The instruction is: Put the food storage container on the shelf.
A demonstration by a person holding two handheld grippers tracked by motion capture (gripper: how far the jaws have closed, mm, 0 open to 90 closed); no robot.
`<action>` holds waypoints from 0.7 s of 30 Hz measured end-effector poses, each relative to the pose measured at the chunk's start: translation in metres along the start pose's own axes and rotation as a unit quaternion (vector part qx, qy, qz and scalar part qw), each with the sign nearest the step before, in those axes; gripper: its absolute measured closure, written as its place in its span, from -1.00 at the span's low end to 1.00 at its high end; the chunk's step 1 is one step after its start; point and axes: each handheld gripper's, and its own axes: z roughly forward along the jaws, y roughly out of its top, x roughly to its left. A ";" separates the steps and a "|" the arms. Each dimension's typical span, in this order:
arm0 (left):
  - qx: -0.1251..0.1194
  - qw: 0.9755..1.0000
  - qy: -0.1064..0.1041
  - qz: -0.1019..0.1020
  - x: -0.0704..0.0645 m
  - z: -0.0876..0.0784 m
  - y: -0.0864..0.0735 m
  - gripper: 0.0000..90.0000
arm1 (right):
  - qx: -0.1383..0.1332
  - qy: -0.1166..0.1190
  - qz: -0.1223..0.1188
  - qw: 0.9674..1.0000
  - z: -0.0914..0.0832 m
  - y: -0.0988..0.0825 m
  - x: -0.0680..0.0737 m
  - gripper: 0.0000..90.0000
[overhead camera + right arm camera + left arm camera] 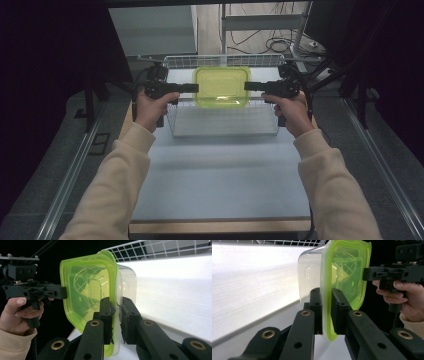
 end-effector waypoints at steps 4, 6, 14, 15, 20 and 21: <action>0.001 1.000 -0.004 0.000 0.004 0.004 0.006 0.80 | -0.003 -0.008 0.001 1.000 0.000 0.008 -0.002 0.79; -0.001 1.000 -0.003 -0.004 0.006 0.007 0.008 0.80 | -0.003 -0.012 0.001 1.000 0.001 0.013 -0.004 0.79; 0.007 1.000 0.021 -0.007 0.014 0.019 0.021 0.79 | 0.001 -0.025 0.009 1.000 0.010 0.026 -0.012 0.78; 0.008 1.000 0.024 -0.007 0.014 0.021 0.023 0.79 | 0.001 -0.028 0.014 1.000 0.011 0.027 -0.016 0.78; 0.010 1.000 0.024 -0.005 0.015 0.024 0.027 0.79 | -0.002 -0.026 0.027 0.999 0.013 0.029 -0.023 0.78; 0.013 1.000 0.027 -0.005 0.017 0.026 0.028 0.79 | -0.001 -0.027 0.031 0.999 0.014 0.029 -0.025 0.78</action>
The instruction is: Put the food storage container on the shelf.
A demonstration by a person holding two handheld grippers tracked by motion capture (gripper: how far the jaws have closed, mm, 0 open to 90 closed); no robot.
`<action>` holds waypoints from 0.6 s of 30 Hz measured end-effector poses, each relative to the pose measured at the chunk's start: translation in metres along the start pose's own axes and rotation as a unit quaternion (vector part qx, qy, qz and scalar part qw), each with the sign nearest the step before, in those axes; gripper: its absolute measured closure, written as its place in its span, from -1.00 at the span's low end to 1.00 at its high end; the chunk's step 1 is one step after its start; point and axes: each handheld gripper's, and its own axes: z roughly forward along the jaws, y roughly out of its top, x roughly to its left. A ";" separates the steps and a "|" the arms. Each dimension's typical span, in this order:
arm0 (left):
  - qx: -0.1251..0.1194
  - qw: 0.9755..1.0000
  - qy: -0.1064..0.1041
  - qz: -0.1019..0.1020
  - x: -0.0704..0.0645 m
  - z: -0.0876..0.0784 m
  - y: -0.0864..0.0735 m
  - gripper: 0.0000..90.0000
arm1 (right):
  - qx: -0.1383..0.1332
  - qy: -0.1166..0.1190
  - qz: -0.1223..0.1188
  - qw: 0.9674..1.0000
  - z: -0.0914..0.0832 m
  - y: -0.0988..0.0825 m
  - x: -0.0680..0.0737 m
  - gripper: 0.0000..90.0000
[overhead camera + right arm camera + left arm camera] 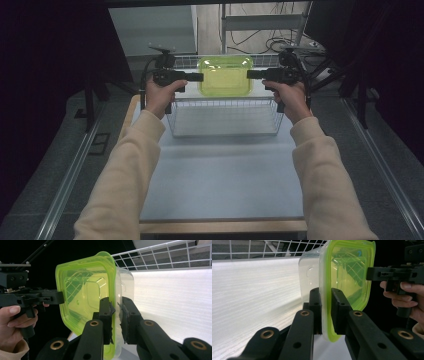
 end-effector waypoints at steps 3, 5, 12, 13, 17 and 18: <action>0.005 1.000 0.006 -0.006 0.006 0.005 0.000 0.78 | 0.002 -0.002 0.002 1.000 0.004 0.000 -0.002 0.78; 0.007 1.000 0.009 -0.009 0.009 0.008 0.001 0.78 | 0.005 -0.006 0.003 1.000 0.007 0.000 -0.003 0.77; -0.001 1.000 0.012 -0.025 0.019 0.015 0.001 0.76 | 0.008 -0.016 0.004 1.000 0.016 0.002 -0.007 0.75; -0.001 1.000 0.012 -0.025 0.019 0.015 0.001 0.75 | 0.004 -0.016 0.007 1.000 0.017 0.003 -0.008 0.73; -0.005 0.999 0.026 -0.025 0.018 0.020 0.002 0.64 | 0.003 -0.019 0.007 1.000 0.023 0.002 -0.012 0.58; -0.010 0.999 0.035 -0.028 0.017 0.025 0.002 0.61 | 0.005 -0.026 -0.002 1.000 0.025 0.002 -0.012 0.53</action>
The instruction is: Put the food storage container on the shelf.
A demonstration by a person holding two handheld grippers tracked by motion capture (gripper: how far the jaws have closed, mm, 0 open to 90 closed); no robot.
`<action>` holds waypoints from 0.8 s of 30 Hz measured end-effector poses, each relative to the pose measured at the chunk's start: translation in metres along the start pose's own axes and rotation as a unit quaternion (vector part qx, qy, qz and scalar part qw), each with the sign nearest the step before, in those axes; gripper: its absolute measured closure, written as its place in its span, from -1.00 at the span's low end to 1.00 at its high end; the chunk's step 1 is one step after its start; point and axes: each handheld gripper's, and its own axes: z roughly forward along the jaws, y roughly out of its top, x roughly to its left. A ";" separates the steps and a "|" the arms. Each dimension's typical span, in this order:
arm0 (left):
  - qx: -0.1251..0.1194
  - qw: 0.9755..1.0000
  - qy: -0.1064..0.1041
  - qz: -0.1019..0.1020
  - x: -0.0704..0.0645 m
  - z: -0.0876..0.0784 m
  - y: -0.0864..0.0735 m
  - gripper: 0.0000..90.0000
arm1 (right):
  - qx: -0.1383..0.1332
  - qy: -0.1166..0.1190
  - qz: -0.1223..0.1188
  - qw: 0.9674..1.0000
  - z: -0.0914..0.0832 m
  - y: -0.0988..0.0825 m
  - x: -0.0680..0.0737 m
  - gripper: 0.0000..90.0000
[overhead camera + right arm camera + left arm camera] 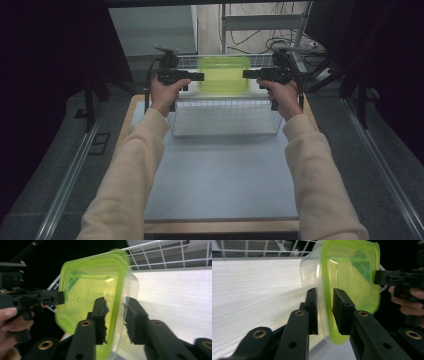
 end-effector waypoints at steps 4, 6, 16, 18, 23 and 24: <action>-0.006 1.000 0.002 -0.003 0.002 0.004 0.000 0.53 | -0.003 -0.014 -0.008 1.000 0.004 0.000 -0.002 0.46; -0.006 1.000 0.009 0.001 0.004 0.006 -0.001 0.37 | -0.002 -0.020 -0.011 1.000 0.006 -0.001 -0.004 0.35; -0.038 0.999 0.016 0.027 0.003 0.000 -0.004 -0.41 | -0.015 -0.031 -0.022 0.999 0.000 -0.003 -0.001 -0.07; -0.043 0.999 0.010 0.023 0.002 -0.001 -0.004 -0.42 | -0.023 -0.024 -0.029 0.999 -0.001 -0.004 0.000 -0.10; -0.042 0.999 0.004 0.032 -0.005 -0.004 -0.008 -0.44 | -0.004 -0.057 -0.029 0.998 0.002 -0.006 0.001 -0.29; -0.040 0.999 0.004 0.035 -0.006 -0.005 -0.009 -0.44 | -0.007 -0.057 -0.026 0.998 0.001 -0.006 0.000 -0.30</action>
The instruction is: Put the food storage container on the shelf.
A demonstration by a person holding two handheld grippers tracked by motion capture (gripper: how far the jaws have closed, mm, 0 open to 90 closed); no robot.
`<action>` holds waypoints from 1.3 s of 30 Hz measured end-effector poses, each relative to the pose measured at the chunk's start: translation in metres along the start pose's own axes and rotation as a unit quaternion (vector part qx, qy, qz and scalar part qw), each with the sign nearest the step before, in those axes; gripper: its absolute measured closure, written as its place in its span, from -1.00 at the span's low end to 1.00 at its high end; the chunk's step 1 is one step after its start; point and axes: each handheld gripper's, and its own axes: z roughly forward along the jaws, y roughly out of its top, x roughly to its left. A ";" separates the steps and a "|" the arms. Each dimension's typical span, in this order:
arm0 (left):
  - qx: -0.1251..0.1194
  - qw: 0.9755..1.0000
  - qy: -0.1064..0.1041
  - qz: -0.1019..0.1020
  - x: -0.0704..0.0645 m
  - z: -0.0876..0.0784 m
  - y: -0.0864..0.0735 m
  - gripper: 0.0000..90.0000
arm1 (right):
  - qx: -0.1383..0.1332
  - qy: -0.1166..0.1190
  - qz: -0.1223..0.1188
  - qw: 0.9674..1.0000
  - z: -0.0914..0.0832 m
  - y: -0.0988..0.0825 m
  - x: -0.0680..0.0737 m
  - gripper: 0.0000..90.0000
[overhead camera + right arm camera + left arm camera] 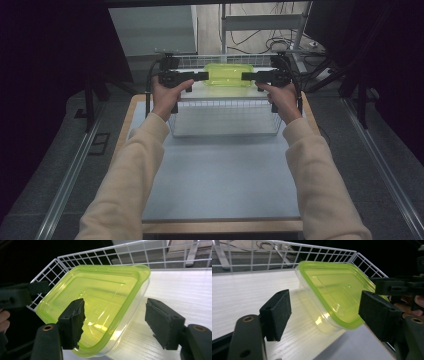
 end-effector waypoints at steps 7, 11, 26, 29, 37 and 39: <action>-0.011 1.000 -0.002 0.018 -0.007 -0.017 -0.003 -0.45 | -0.022 -0.009 -0.007 1.000 -0.020 0.000 0.004 -0.46; -0.018 0.999 -0.005 0.027 -0.011 -0.028 -0.007 -0.45 | -0.031 -0.002 -0.022 0.999 -0.033 -0.005 0.010 -0.50; -0.023 0.998 -0.028 0.054 -0.032 -0.086 -0.078 -0.47 | -0.029 0.055 -0.101 0.993 -0.076 -0.078 0.033 -0.52; -0.017 0.998 -0.032 0.057 -0.034 -0.089 -0.093 -0.47 | -0.033 0.063 -0.116 0.991 -0.083 -0.103 0.032 -0.52; 0.024 0.996 -0.044 0.079 -0.042 -0.091 -0.169 -0.47 | -0.036 0.082 -0.128 0.988 -0.097 -0.167 0.024 -0.51; 0.040 0.995 -0.037 0.083 -0.044 -0.088 -0.186 -0.47 | -0.037 0.084 -0.129 0.987 -0.098 -0.182 0.020 -0.51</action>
